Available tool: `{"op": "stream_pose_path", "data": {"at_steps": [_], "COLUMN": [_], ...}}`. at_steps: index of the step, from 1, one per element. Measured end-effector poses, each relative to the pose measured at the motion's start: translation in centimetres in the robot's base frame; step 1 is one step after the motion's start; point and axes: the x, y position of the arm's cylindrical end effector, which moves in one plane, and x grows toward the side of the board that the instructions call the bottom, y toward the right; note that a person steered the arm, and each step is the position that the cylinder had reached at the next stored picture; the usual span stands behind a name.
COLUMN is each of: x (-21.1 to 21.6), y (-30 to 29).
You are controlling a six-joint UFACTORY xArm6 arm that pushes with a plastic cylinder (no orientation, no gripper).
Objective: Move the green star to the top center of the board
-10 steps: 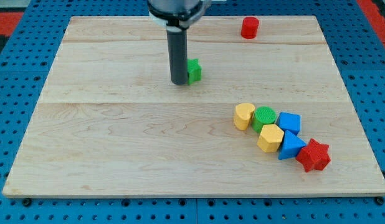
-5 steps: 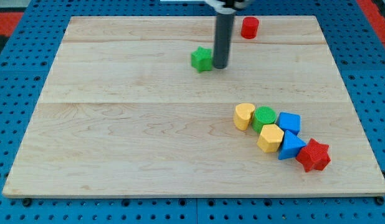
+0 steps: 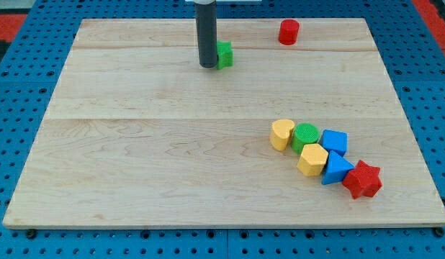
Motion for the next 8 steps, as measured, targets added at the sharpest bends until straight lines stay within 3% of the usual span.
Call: {"op": "stream_pose_path", "data": {"at_steps": [2, 3, 4, 5, 8], "x": [1.2, 1.0, -1.3, -3.0, -2.9], "y": [2.0, 5.7, 7.8, 6.4, 3.5]}}
